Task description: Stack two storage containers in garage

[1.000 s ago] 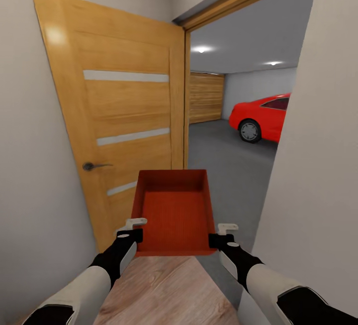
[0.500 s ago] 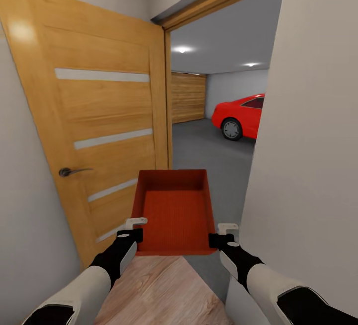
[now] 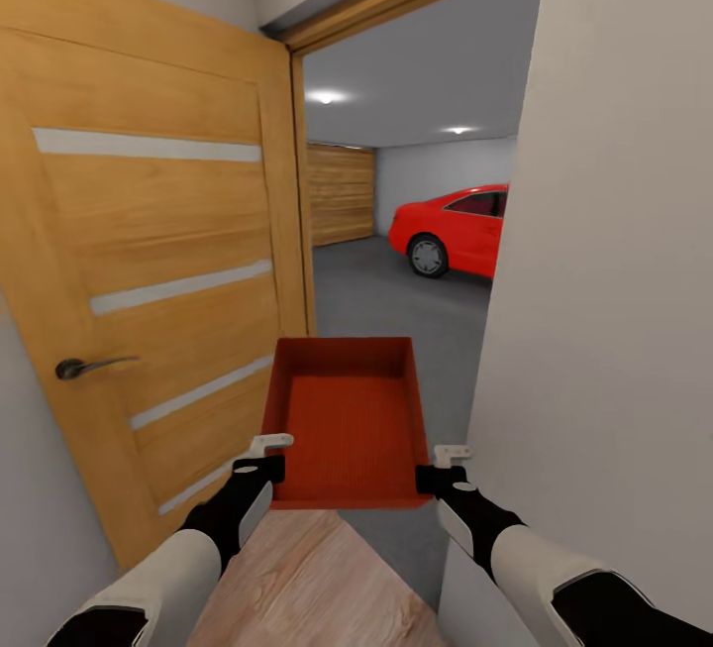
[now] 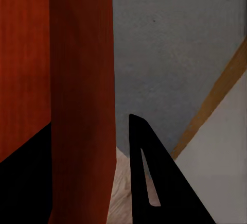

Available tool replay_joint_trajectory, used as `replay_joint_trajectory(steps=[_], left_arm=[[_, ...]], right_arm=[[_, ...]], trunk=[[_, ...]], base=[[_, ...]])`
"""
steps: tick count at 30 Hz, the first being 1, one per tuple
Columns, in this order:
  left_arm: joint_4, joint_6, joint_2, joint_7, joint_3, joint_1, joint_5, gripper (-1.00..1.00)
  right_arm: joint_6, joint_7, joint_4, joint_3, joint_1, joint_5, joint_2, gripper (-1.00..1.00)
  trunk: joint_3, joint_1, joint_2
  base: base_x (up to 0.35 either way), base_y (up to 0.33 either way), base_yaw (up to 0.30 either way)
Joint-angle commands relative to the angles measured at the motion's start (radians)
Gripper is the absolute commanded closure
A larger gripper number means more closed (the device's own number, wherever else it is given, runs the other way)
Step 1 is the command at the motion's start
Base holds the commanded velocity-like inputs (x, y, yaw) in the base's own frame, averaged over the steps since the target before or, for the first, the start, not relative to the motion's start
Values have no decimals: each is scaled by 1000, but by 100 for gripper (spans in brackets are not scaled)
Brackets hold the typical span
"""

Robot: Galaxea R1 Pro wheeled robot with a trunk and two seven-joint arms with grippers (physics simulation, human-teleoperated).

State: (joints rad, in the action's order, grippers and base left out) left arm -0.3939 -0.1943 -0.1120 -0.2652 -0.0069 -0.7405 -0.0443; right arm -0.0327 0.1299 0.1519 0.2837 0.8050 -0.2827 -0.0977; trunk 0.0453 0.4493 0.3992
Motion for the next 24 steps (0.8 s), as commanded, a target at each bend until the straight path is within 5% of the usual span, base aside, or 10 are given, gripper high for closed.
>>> replay_joint_trajectory(steps=[1,14,24], left_arm=[[-6,-8,2,-46,28,0,24,100],[-6,-8,2,-46,28,0,24,100],[-6,-8,2,-46,28,0,25,100]], right_arm=[[-5,24,-3,-32,0,-10,21,100],[-6,24,-3,-32,0,-10,21,100],[-7,26,-3,-32,0,-10,19,100]], trunk=[[0,1,1],[0,1,1],[0,1,1]], base=[[224,207,-221],[217,189,-45],[42,34,0]])
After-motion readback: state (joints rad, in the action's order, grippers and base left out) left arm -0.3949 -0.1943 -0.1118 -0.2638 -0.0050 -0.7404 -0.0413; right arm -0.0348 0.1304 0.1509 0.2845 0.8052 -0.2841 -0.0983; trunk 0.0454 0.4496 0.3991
